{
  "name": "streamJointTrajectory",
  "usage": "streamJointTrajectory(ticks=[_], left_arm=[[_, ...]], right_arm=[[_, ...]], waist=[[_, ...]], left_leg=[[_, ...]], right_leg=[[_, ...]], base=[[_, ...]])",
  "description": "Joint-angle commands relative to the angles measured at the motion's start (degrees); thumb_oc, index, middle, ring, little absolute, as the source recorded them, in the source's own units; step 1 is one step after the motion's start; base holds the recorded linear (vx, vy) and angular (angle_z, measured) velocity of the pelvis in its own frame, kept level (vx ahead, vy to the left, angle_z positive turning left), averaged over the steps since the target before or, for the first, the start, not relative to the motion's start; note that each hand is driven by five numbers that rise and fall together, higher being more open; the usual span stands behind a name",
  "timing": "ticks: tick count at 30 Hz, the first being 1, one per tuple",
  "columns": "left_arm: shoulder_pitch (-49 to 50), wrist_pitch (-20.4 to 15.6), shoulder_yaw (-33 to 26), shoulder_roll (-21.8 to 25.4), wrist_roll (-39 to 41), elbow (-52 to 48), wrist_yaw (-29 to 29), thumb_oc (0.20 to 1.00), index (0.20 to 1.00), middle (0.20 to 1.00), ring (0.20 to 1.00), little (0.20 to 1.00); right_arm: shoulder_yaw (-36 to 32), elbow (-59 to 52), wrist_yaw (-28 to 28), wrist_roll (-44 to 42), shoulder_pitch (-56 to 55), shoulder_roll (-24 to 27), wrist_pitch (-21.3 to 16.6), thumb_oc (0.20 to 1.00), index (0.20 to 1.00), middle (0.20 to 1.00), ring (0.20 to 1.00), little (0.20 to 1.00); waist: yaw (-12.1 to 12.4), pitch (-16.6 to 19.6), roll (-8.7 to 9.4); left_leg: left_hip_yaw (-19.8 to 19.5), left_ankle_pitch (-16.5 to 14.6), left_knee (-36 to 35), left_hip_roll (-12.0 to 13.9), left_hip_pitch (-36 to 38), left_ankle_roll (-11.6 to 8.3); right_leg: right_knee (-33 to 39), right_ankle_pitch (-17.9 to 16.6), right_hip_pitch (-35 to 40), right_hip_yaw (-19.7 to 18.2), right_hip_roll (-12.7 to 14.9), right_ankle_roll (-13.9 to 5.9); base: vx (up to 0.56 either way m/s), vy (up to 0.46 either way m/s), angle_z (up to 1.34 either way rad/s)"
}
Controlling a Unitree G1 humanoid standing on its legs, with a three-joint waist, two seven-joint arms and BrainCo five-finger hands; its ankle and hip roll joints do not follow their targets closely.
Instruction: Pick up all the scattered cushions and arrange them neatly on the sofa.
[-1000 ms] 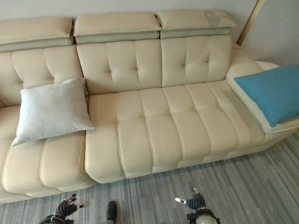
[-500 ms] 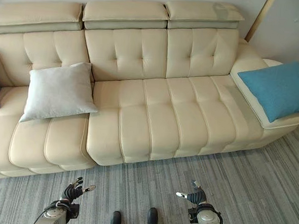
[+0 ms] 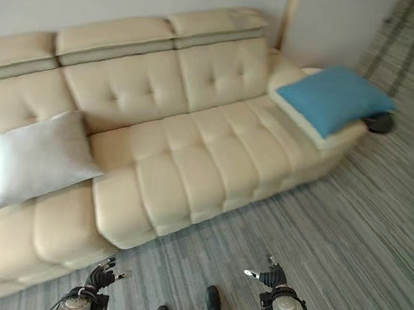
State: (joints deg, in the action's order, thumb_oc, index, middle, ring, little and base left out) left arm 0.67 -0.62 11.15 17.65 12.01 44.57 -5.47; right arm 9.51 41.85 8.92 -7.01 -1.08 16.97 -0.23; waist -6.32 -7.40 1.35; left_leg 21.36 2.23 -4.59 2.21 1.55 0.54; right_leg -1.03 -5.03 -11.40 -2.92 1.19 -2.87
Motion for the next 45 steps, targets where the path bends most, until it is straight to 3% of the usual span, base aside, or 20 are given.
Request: streamJointTrajectory(ticks=[1,2,3,6,9,11,13,15,16,17,18,19,22,26,30,32,35,38,42,45], left_arm=[[-0.94,-2.06,-0.8,1.39,-2.39,-0.44,-0.09,1.0,1.0,1.0,1.0,1.0],[-0.98,-1.82,-1.11,1.06,-1.41,-0.87,0.1,1.0,1.0,1.0,1.0,1.0],[-0.99,-1.83,-1.1,1.05,-1.39,-0.86,0.1,1.0,1.0,1.0,1.0,1.0],[-1.78,-1.75,-1.28,0.34,0.81,-1.12,-0.02,1.0,1.0,1.0,1.0,1.0],[-2.36,-1.8,-0.41,-0.31,0.99,-0.87,0.12,1.0,1.0,1.0,1.0,1.0],[-2.16,-2.08,0.24,-1.14,2.26,-1.63,0.59,1.0,1.0,1.0,1.0,1.0],[-1.97,-1.98,0.48,-1.55,3.25,-2.45,0.67,1.0,1.0,1.0,1.0,1.0],[-1.79,-2.11,0.82,-1.94,4.45,-3.48,0.08,1.0,1.0,1.0,1.0,1.0],[-1.79,-2.11,0.82,-1.95,4.45,-3.48,0.08,1.0,1.0,1.0,1.0,1.0],[-1.25,-2.65,0.89,-2.14,5.33,-4.22,-0.37,1.0,1.0,1.0,1.0,1.0],[-1.25,-2.66,0.9,-2.13,5.33,-4.22,-0.37,1.0,1.0,1.0,1.0,1.0],[-0.61,-2.48,0.83,-2.55,5.95,-4.76,-0.4,1.0,1.0,1.0,1.0,1.0],[-0.24,-2.12,0.84,-2.33,5.13,-5.33,-0.52,1.0,1.0,1.0,1.0,1.0],[-0.04,-2.21,0.5,-2.2,6.21,-5.94,-1.53,1.0,1.0,1.0,1.0,1.0],[0.1,-2.51,0.19,-1.71,6.14,-5.76,-1.62,1.0,1.0,1.0,1.0,1.0],[0.89,-2.41,0.03,-1.95,5.66,-5.6,-1.26,1.0,1.0,1.0,1.0,1.0],[0.69,-2.28,0.18,-1.7,5.29,-4.54,-0.82,1.0,1.0,1.0,1.0,1.0],[0.54,-1.74,0.19,0.1,4.01,-4.56,-0.17,1.0,1.0,1.0,1.0,1.0],[0.93,-1.79,-0.87,0.93,4.93,-5.78,-0.32,1.0,1.0,1.0,1.0,1.0],[0.69,-1.89,-1.29,0.97,5.78,-6.97,-0.6,1.0,1.0,1.0,1.0,1.0]], right_arm=[[-1.04,-1.09,0.91,-1.5,0.02,0.32,-0.81,1.0,1.0,1.0,1.0,1.0],[-1.26,-1.21,1.19,-1.47,-0.26,0.26,-0.64,1.0,1.0,1.0,1.0,1.0],[-1.27,-1.23,1.19,-1.47,-0.28,0.27,-0.63,1.0,1.0,1.0,1.0,1.0],[-1.83,-1.38,1.72,-2.19,-0.84,-0.09,-0.57,1.0,1.0,1.0,1.0,1.0],[-1.98,-1.02,1.96,-3.1,-1.6,-0.17,-0.77,1.0,1.0,1.0,1.0,1.0],[-2.06,-1.14,1.86,-4.24,-2.26,0.4,-1.16,1.0,1.0,1.0,1.0,1.0],[-1.71,-1.58,1.8,-4.57,-2.18,0.99,-1.04,1.0,1.0,1.0,1.0,1.0],[-0.72,-2.18,1.92,-4.17,-1.15,1.98,-0.96,1.0,1.0,1.0,1.0,1.0],[-0.72,-2.18,1.92,-4.17,-1.15,1.99,-0.95,1.0,1.0,1.0,1.0,1.0],[0.06,-3.13,1.54,-3.73,-0.34,2.55,-0.77,1.0,1.0,1.0,1.0,1.0],[0.06,-3.14,1.54,-3.73,-0.35,2.54,-0.77,1.0,1.0,1.0,1.0,1.0],[0.98,-3.73,1.06,-2.87,0.03,2.82,-0.56,1.0,1.0,1.0,1.0,1.0],[1.55,-3.3,1.25,-2.42,0.76,3.04,-0.58,1.0,1.0,1.0,1.0,1.0],[2.27,-2.01,2.21,-1.67,1.91,3.2,-0.71,1.0,1.0,1.0,1.0,1.0],[2.33,-1.3,2.12,-1.71,1.45,2.83,-0.4,1.0,1.0,1.0,1.0,1.0],[2.02,-0.65,1.73,-1.2,0.92,2.18,-0.4,1.0,1.0,1.0,1.0,1.0],[1.78,0.1,1.58,-0.82,1.27,1.61,-0.09,1.0,1.0,1.0,1.0,1.0],[2.54,-0.4,0.64,-0.59,2.24,0.71,-0.11,1.0,1.0,1.0,1.0,1.0],[2.3,-1.55,0.4,-0.52,1.75,-0.12,-0.17,1.0,1.0,1.0,1.0,1.0],[1.93,-1.66,0.72,-0.75,1.63,-0.51,-0.2,1.0,1.0,1.0,1.0,1.0]], waist=[[-0.22,-0.97,-0.86],[-0.06,-0.73,-1.24],[-0.03,-0.78,-1.27],[-0.29,-1.04,-1.49],[-1.34,-0.77,-1.41],[-2.56,-0.11,-1.84],[-2.64,-0.35,-1.72],[-1.36,-1.25,-1.58],[-1.38,-1.24,-1.62],[0.28,-1.68,-0.63],[0.24,-1.61,-0.64],[1.85,-1.88,-0.08],[3.93,-2.39,0.14],[6.82,-3.08,-1.68],[8.29,-3.47,-2.58],[8.31,-2.74,-2.8],[8.25,-1.98,-2.02],[8.27,-2.09,-0.89],[7.92,-2.75,-0.77],[7.59,-3.27,-0.83]], left_leg=[[-1.64,-6.43,1.67,0.03,-0.46,-0.56],[0.9,-7.72,1.91,0.86,1.12,-1.08],[0.91,-7.78,1.94,0.88,1.19,-1.08],[4.17,-9.13,3.16,1.9,2.59,-1.58],[4.76,-10.44,4.56,2.2,3.73,-2.08],[5.77,-12.75,10.56,4.12,3.97,-3.2],[5.8,-12.22,19.37,6.59,2.61,-3.7],[1.21,-9.11,30.64,8.61,-1.46,-4.6],[1.18,-9.15,30.73,8.67,-1.52,-4.62],[-5.25,-6.88,35.06,4.48,-5.79,-3.1],[-5.3,-6.91,35.12,4.48,-5.91,-3.09],[-10.73,-8.08,34.27,0.89,-9.88,-2.15],[-15.56,-8.72,26.37,0.21,-14.21,-1.65],[-24.3,1.18,10.18,-0.96,-17.97,-4.12],[-23.78,3.72,5.86,-0.28,-19.71,-4.55],[-23.67,4.24,6.86,-0.95,-19.13,-3.99],[-23.02,2.84,8.55,-1.93,-19.2,-2.88],[-21.12,-0.23,9.37,-2.41,-17.13,-0.31],[-18.98,-2.75,9.08,-2.43,-13.96,1.38],[-18.07,-3.61,8.29,-2.08,-12.04,1.51]], right_leg=[[-8.5,7.29,-0.02,11.39,4.82,-4.0],[-9.22,8.07,-0.14,17.96,6.71,-4.02],[-9.31,8.13,-0.11,17.95,6.7,-4.03],[-10.31,6.8,-2.57,24.63,9.2,-4.03],[-7.55,6.86,-1.2,24.14,8.58,-3.91],[-5.94,8.01,0.94,22.49,6.93,-2.76],[-5.33,9.28,3.11,21.23,5.73,-1.33],[-4.23,10.54,5.53,18.86,3.25,0.92],[-4.22,10.54,5.52,18.88,3.21,0.94],[-4.0,10.42,6.22,15.97,2.76,2.15],[-4.04,10.44,6.14,16.01,2.77,2.15],[-4.04,10.67,7.01,12.05,2.72,1.55],[-3.08,11.42,8.95,8.44,2.55,0.44],[-2.21,13.21,11.25,4.66,0.02,0.4],[-1.31,14.96,14.32,1.55,-0.69,0.11],[-1.08,15.51,15.5,0.83,0.67,-0.81],[-2.74,16.22,15.2,0.25,2.21,-1.62],[-14.31,14.92,9.86,-0.74,3.65,-3.7],[-23.96,9.54,4.32,2.84,5.57,-4.9],[-24.07,8.8,1.62,5.85,6.23,-4.43]], base=[[0.14,-0.056,-1.85],[0.13,-0.056,-1.68],[0.15,-0.063,-1.26],[0.11,-0.119,-1.19],[0.19,-0.168,-0.37],[0.28,-0.228,-0.05],[0.26,-0.223,-0.18],[0.21,-0.201,-0.79],[0.2,-0.129,-0.95],[0.11,-0.048,-0.82],[0.27,-0.017,-1.03],[0.24,0.049,-1.14],[0.31,0.074,-0.98],[0.28,0.101,-0.81],[0.3,0.169,-0.49],[0.33,0.272,-0.71],[0.23,0.179,-0.21],[0.27,0.216,-0.3],[0.15,0.106,-0.3],[0.2,0.049,-0.08]])
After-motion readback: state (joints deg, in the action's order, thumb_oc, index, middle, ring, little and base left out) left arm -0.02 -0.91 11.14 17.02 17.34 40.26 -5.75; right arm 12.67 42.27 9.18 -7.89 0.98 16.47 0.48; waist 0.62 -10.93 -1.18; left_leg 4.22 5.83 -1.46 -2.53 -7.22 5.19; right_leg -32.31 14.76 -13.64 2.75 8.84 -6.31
